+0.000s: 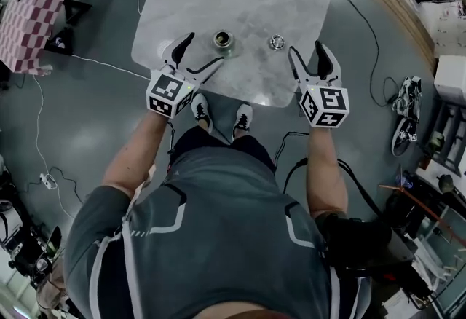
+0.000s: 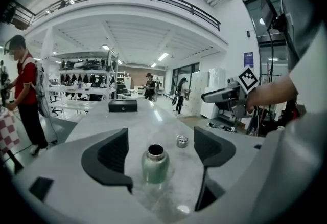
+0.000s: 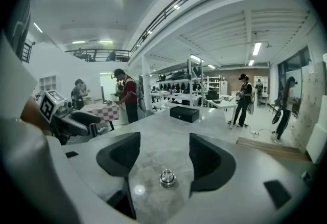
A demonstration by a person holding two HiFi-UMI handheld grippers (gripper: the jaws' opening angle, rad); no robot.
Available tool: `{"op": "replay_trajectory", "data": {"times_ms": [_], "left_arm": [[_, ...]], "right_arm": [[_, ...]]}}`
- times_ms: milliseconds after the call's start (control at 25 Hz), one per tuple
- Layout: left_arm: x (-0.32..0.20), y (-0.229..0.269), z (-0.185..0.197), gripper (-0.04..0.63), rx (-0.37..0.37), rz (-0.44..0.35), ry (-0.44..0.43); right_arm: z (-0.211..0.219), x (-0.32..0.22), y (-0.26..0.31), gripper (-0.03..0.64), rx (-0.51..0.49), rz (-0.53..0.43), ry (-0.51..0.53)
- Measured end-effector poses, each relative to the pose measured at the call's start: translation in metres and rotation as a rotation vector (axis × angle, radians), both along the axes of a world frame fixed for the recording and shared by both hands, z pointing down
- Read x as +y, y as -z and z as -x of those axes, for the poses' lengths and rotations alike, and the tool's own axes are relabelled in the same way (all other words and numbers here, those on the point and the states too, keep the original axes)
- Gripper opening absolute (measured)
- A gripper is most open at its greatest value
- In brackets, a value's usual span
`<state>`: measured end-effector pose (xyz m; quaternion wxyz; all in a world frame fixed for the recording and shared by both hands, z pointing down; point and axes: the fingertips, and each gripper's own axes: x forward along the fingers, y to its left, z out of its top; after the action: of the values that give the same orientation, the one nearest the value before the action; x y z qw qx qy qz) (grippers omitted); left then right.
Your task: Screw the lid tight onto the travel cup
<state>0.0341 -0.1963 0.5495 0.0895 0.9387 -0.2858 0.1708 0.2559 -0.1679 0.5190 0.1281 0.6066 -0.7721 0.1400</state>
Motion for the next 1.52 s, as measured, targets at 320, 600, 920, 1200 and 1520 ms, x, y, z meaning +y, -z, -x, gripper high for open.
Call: {"op": "replay_trajectory", "data": {"times_ms": [320,600,920,1200,1520], "left_arm": [[-0.003,-0.076,-0.008,0.399,-0.066,0.057,0.009],[-0.013,-0.113,-0.020,0.399,-0.107,0.083,0.005],[-0.025,-0.152,-0.024,0.408,-0.146,0.094,0.010],[-0.041,-0.167,-0.035,0.411,-0.169,0.084,0.001],[-0.047,-0.170,-0.050,0.411,-0.166,0.069,-0.031]], "right_arm": [[0.006,0.006,-0.086,0.324,0.018,0.157,0.047],[0.006,-0.003,-0.132,0.324,0.009,0.207,0.052],[0.012,-0.020,-0.179,0.325,0.013,0.273,0.056],[0.014,-0.037,-0.204,0.325,0.019,0.308,0.051],[0.019,-0.050,-0.211,0.325,0.031,0.321,0.067]]}}
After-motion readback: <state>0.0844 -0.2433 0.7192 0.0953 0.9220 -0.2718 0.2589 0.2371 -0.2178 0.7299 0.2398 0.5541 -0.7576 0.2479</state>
